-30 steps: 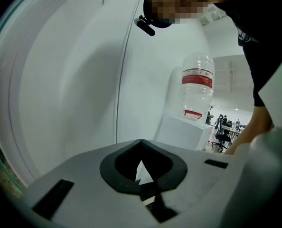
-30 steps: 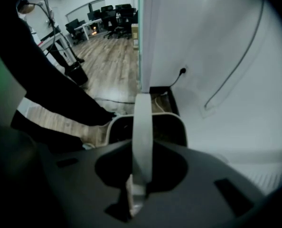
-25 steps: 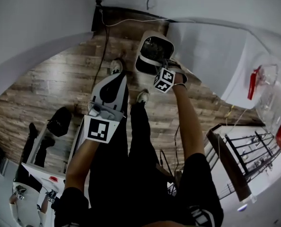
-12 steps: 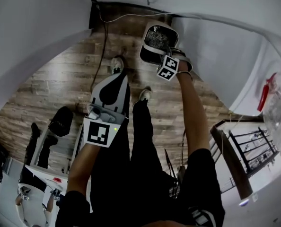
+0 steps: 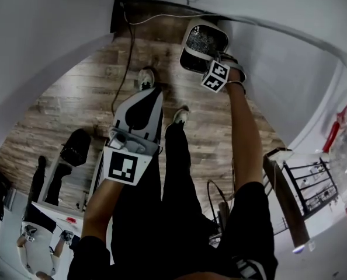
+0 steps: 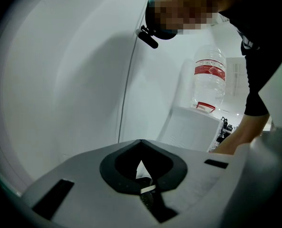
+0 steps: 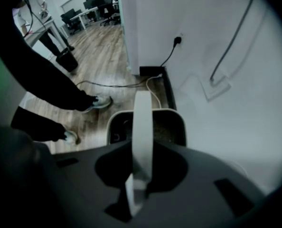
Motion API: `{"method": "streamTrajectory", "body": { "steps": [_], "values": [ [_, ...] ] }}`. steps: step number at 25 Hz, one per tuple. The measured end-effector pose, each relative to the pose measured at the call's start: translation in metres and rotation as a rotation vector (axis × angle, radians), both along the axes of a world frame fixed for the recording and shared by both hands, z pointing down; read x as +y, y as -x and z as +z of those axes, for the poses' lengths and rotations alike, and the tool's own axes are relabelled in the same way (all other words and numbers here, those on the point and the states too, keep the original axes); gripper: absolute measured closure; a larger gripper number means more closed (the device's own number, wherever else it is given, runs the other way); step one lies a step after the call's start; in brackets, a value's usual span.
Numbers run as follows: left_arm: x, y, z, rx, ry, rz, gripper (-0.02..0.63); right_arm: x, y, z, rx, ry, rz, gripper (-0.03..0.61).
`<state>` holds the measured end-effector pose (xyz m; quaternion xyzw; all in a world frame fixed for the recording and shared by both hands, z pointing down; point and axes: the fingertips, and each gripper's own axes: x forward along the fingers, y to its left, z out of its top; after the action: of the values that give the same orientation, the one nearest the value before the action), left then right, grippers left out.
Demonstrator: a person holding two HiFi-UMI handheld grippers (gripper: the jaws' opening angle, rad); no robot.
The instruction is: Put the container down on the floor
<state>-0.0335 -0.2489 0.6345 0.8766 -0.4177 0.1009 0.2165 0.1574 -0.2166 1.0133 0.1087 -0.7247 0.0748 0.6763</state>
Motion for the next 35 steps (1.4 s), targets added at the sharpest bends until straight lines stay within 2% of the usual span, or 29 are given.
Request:
{"method": "streamTrajectory", "body": {
  "steps": [14,25,30,35],
  "values": [
    [-0.004,-0.001,0.004,0.01,0.001,-0.001,0.583,-0.016,-0.017,0.02,0.041,0.022,0.005,0.505],
    [0.002,0.005,0.01,0.008,0.011,-0.038,0.583,-0.035,-0.022,0.033,0.066,-0.007,0.049,0.505],
    [0.003,0.006,0.011,0.006,0.01,-0.045,0.583,-0.042,-0.026,0.037,0.091,-0.03,0.027,0.506],
    [0.005,0.008,0.015,0.004,0.015,-0.046,0.583,-0.046,-0.035,0.039,0.14,-0.055,-0.05,0.505]
  ]
}}
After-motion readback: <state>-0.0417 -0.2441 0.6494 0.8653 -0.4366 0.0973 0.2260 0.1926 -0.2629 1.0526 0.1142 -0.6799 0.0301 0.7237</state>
